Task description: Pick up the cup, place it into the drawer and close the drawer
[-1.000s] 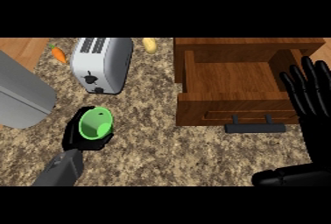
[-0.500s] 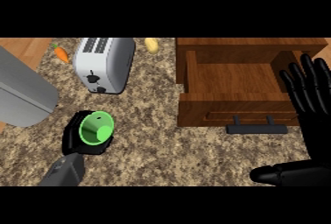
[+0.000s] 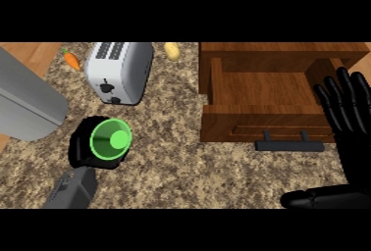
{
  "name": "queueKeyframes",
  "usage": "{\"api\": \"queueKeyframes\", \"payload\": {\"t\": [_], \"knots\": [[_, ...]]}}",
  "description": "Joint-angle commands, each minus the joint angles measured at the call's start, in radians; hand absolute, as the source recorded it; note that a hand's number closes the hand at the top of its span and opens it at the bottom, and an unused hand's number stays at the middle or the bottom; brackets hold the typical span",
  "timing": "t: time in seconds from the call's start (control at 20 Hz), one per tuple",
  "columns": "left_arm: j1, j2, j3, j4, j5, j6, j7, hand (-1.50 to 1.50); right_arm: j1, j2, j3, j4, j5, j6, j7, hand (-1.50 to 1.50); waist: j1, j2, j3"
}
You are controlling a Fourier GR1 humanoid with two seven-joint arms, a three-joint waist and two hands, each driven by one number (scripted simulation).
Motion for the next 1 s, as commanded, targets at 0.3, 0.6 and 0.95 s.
{"api": "queueKeyframes", "payload": {"t": [0.3,0.6,0.95], "knots": [[0.054,-0.062,-0.138,-0.526,0.056,0.014,0.373,1.5,-0.034,-0.023,-0.031,-0.005,-0.034,-0.002,0.053,-1.5,0.005,-0.002,0.0],[0.007,-0.109,-0.203,-0.769,0.084,0.168,0.583,1.5,0.026,-0.01,0.006,-0.071,-0.012,0.002,0.06,-1.5,-0.006,0.001,0.0],[-0.207,-0.097,-0.186,-0.697,0.061,0.268,0.675,1.5,0.045,-0.034,-0.067,0.054,-0.042,0.072,-0.084,-1.5,-0.013,0.005,0.0]]}}
